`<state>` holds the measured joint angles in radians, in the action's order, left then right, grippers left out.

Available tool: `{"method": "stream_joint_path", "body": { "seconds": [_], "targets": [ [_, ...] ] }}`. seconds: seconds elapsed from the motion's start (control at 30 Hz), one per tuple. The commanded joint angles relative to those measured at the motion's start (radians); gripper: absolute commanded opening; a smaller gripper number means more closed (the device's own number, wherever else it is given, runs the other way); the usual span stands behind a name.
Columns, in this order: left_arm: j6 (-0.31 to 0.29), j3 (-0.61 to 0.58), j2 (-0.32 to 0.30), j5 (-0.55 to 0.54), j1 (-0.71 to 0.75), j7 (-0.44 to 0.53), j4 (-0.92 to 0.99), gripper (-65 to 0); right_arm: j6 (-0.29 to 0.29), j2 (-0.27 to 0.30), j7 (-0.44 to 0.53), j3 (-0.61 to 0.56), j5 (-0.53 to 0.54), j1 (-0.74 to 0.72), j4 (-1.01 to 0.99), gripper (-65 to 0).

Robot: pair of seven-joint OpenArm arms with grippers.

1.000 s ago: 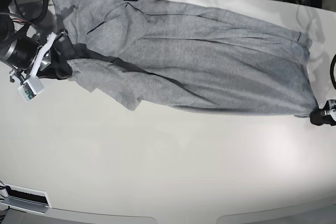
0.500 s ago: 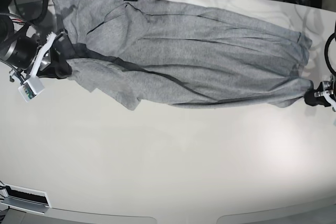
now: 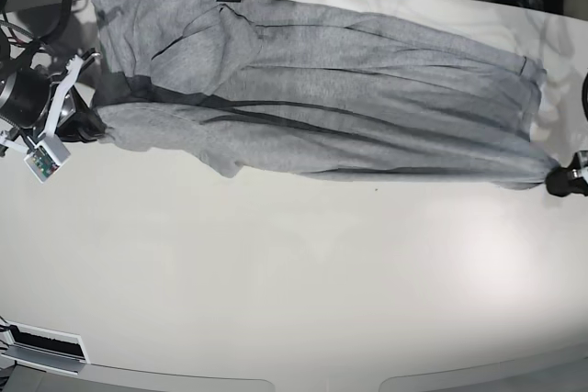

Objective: Layout the t-shirt on the table in an organized manner, then fold the t-shirt properly
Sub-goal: 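Hold both shirt ends and stretch the folded shirt lengthwise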

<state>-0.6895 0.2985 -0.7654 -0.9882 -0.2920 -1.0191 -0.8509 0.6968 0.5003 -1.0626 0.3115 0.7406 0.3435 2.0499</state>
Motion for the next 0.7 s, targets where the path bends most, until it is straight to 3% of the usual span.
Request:
{"method": "stream_joint_path", "body": {
  "seconds": [0.0,0.17,0.43,0.67],
  "targets": [
    [-0.009,0.008,-0.031,-0.027,-0.021,0.015,-0.019,-65.0,0.001,0.015,0.022,0.010,0.020,-0.008,0.013,-65.0],
    [-0.009,0.008,-0.032,-0.031,-0.020,-0.016,-0.019,-65.0,0.001,0.016,0.015,0.010,-0.014,-0.008,0.013,-65.0],
    [-0.009,0.008,-0.033,-0.222,-0.018,-0.245,-0.019,-65.0,0.001,0.015,-0.005,0.009,-0.006,0.037,0.008,-65.0],
    [-0.009,0.008,-0.050,-0.221,0.070,-0.238,-0.019,-65.0,0.001,0.016,-0.005,0.009,-0.064,0.044,-0.079,-65.0]
  ]
}}
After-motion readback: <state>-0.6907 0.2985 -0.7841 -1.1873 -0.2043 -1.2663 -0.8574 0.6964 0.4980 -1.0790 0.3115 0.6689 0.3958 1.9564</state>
